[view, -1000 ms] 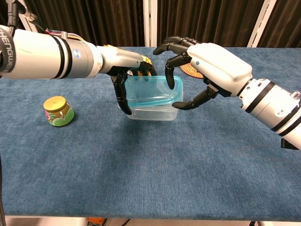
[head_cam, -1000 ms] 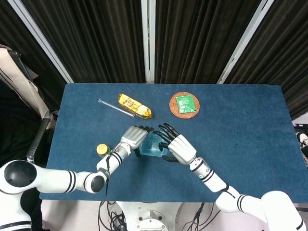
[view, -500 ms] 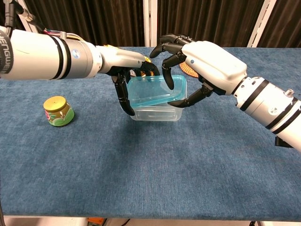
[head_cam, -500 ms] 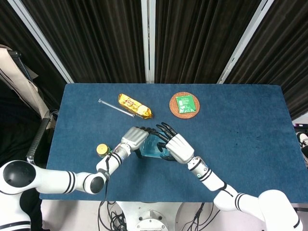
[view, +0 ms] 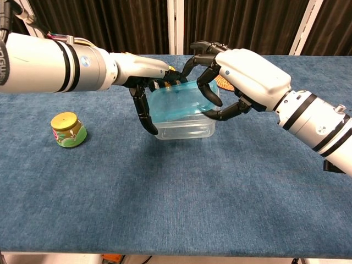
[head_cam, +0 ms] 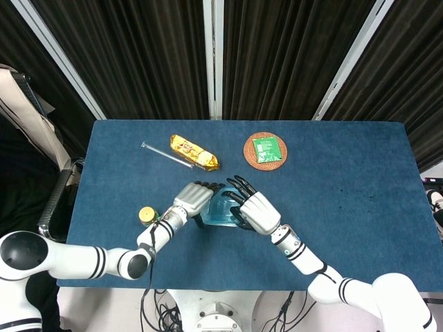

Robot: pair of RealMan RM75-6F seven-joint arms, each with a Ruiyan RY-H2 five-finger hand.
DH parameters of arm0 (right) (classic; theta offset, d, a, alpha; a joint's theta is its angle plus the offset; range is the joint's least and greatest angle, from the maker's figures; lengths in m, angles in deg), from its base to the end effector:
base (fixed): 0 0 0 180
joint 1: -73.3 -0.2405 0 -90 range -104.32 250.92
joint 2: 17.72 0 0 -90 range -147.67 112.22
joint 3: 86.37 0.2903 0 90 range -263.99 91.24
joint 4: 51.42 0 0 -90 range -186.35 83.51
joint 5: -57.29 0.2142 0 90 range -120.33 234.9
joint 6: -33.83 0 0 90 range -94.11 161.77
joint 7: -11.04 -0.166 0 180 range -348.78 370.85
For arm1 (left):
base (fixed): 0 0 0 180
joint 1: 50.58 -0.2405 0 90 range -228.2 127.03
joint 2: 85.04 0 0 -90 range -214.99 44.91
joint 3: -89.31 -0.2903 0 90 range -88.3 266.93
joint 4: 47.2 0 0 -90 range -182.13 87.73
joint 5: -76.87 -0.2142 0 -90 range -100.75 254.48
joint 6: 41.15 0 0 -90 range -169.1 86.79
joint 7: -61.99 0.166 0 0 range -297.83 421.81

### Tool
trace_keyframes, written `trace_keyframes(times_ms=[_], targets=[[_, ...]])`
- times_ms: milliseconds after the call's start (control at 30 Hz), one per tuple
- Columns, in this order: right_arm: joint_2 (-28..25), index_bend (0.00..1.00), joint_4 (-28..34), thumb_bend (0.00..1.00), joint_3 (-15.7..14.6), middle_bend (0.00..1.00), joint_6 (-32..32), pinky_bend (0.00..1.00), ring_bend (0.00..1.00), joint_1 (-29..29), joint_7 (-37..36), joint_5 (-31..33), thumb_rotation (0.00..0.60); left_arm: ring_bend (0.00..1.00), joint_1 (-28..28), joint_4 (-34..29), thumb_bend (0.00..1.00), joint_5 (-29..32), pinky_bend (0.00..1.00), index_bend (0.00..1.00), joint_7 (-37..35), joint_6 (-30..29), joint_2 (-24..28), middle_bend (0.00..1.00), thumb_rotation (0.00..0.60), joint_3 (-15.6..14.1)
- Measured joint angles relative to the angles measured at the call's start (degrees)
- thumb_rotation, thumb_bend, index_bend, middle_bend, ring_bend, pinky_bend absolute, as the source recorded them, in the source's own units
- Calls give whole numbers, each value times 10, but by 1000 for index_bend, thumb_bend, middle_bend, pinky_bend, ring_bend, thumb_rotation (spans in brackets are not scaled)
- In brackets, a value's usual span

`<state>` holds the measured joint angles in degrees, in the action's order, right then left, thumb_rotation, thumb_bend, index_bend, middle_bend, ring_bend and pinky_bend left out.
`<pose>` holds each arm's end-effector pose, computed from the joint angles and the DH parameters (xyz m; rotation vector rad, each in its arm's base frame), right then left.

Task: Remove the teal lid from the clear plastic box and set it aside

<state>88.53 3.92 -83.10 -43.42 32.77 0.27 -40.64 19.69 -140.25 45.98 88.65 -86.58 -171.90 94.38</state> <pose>-0.1458 -0.3517 -0.0767 1.9450 -0.6837 1.4937 -0.0473 0.3989 -0.0675 -2.1582 -1.0931 -0.7285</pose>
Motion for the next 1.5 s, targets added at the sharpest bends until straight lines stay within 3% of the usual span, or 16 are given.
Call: trace_keyframes(times_ms=[500, 1500], targets=[[-16, 852, 16, 1000, 0, 286, -16, 0, 0, 6, 2, -1, 600, 30, -8, -4, 56, -3, 102, 45, -15, 0, 8, 16, 600, 6], [-89, 806, 111, 1000, -1, 288, -56, 0, 0, 29, 70, -21, 600, 29, -54, -6, 56, -55, 82, 44, -62, -20, 45, 16, 600, 19]])
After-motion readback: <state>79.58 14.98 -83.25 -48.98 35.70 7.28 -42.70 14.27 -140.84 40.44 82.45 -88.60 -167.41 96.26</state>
